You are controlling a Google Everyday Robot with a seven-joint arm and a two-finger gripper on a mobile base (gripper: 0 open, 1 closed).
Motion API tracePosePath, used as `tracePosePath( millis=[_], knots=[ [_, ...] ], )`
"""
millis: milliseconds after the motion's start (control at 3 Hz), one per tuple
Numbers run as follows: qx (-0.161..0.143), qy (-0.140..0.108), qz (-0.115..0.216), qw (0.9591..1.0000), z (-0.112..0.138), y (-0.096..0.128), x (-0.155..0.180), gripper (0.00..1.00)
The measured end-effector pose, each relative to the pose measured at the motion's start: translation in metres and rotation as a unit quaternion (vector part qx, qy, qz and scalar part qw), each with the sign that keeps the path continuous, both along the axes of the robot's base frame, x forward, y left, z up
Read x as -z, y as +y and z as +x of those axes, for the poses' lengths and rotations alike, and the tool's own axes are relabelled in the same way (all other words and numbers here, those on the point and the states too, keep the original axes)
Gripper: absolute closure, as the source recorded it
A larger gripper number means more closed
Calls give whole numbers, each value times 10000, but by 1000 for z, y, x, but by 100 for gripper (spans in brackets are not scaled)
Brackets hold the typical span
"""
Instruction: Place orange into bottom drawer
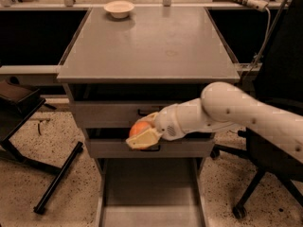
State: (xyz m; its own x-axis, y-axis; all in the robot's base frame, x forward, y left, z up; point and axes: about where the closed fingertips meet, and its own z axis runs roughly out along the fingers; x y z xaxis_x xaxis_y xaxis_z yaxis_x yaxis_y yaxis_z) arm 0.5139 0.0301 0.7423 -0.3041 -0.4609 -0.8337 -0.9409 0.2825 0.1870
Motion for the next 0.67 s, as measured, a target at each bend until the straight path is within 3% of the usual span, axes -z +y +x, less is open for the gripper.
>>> tracePosePath(
  millis=[333,667],
  knots=[
    [-335,39,-76,9994,-5,35,4,100],
    [-339,32,-66,9994,-5,36,4,100]
  ],
)
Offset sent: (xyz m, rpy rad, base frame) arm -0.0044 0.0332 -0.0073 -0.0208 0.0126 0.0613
